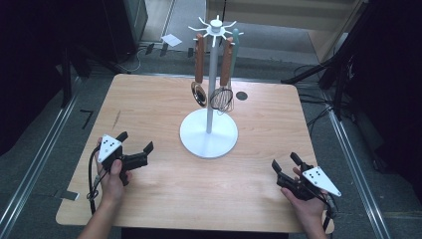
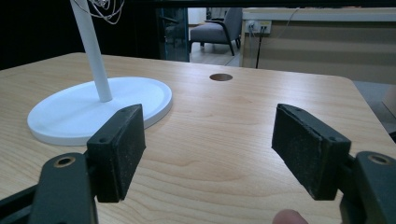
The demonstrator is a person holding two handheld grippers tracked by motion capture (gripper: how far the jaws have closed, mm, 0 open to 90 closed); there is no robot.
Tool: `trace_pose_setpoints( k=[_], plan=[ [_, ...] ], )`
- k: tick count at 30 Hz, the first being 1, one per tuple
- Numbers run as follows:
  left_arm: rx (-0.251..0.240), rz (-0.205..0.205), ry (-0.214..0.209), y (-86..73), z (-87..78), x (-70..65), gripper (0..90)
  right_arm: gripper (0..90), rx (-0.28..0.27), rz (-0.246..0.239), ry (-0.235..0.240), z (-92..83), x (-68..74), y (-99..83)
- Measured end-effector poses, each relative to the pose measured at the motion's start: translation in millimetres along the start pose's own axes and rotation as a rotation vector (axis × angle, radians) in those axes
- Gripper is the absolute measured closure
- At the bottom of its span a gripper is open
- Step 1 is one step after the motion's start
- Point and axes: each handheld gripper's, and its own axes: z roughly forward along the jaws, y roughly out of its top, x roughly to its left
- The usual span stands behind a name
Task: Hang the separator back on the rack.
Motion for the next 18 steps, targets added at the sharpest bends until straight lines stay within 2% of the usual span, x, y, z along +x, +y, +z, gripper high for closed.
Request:
trace_pose_setpoints(
  k=[7, 12, 18],
  plan=[
    [0.032, 0.001, 0.046, -12.1, -6.4, 10.2, 0.0, 26.4, -0.006, 0.0, -0.001, 0.2, -1.1, -0.5],
    [0.042, 0.046, 0.103, -21.6, -11.5, 15.8, 0.0, 26.4, -0.004, 0.004, -0.007, 0.4, -2.6, -0.7],
    [0.044, 0.035, 0.14, -30.7, -19.9, 22.7, 0.0, 26.6, 0.0, 0.008, -0.012, 1.0, -4.2, -1.9]
  ],
)
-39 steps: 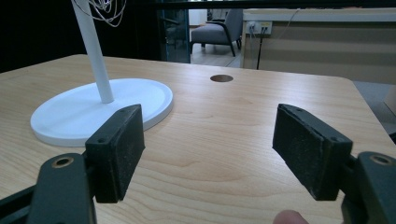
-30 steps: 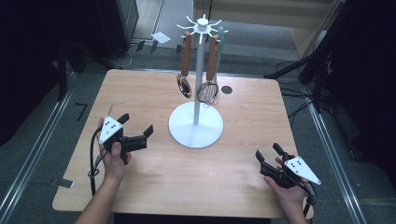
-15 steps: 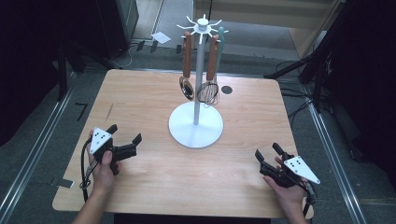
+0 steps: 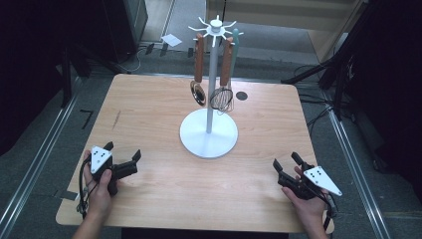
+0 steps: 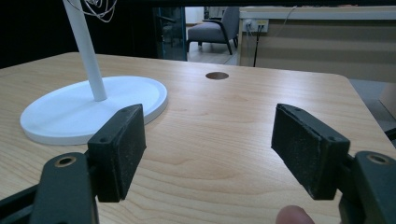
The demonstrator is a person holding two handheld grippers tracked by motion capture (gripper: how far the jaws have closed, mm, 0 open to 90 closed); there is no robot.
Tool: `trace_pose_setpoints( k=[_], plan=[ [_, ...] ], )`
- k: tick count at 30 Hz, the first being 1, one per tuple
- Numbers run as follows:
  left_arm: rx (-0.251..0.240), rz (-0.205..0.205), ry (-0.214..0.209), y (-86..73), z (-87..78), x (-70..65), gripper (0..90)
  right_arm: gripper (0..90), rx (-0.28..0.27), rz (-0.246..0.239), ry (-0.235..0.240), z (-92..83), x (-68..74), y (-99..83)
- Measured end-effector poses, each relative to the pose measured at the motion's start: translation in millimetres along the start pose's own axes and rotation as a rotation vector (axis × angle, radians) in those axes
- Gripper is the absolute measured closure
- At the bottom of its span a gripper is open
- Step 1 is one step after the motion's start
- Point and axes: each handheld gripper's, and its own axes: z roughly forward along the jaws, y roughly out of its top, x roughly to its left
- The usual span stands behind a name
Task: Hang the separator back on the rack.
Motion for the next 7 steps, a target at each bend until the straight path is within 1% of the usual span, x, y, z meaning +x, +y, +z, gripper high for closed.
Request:
trace_pose_setpoints(
  k=[3, 4, 7],
  plan=[
    [-0.002, -0.017, -0.001, -2.6, -3.6, 2.4, 0.0, 26.6, -0.001, -0.002, 0.0, 0.4, -0.4, -0.1],
    [-0.004, -0.016, 0.0, -2.9, -3.6, 2.0, 0.0, 26.6, -0.002, -0.002, 0.0, 0.5, -0.3, -0.2],
    [0.003, 0.006, -0.003, -3.6, -1.9, -0.8, 0.0, 26.6, 0.0, -0.005, 0.001, 1.2, 0.1, -0.6]
  ],
)
